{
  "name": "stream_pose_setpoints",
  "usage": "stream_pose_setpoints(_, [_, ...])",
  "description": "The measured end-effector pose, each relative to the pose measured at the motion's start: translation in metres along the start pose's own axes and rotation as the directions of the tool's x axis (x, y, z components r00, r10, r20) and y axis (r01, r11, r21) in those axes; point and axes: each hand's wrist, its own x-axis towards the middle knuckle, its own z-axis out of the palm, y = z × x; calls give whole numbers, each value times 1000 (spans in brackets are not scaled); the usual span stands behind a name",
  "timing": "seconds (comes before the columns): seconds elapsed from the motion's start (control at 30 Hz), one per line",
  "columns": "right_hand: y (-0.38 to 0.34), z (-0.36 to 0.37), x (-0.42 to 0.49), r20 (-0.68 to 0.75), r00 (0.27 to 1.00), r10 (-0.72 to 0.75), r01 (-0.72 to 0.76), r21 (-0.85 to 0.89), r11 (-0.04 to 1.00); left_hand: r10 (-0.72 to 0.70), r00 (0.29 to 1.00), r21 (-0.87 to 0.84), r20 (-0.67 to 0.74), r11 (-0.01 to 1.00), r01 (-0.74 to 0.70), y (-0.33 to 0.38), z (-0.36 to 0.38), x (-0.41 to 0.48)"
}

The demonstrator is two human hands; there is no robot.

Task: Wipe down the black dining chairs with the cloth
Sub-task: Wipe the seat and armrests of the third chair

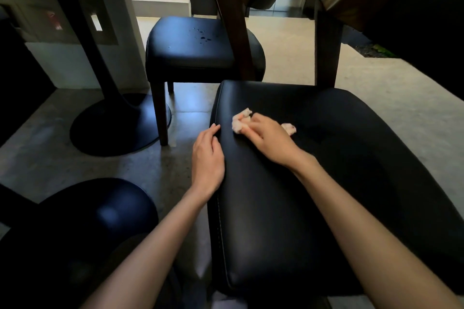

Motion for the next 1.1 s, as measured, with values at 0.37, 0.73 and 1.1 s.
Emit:
stream_pose_setpoints(0.37, [-24, -63, -115, -106, 964, 243, -221, 187, 957, 43, 993, 117, 106, 992, -56, 8, -7, -2])
stream_pose_setpoints(0.73, [74, -60, -71, -283, 701, 654, -705, -136, 697, 40, 983, 235, 181, 969, -83, 21, 2, -3])
stream_pose_setpoints(1.1, [-16, -32, -105, -17, 978, 206, -205, 20, 978, 45, 984, 304, 173, 948, -97, 25, 4, -5])
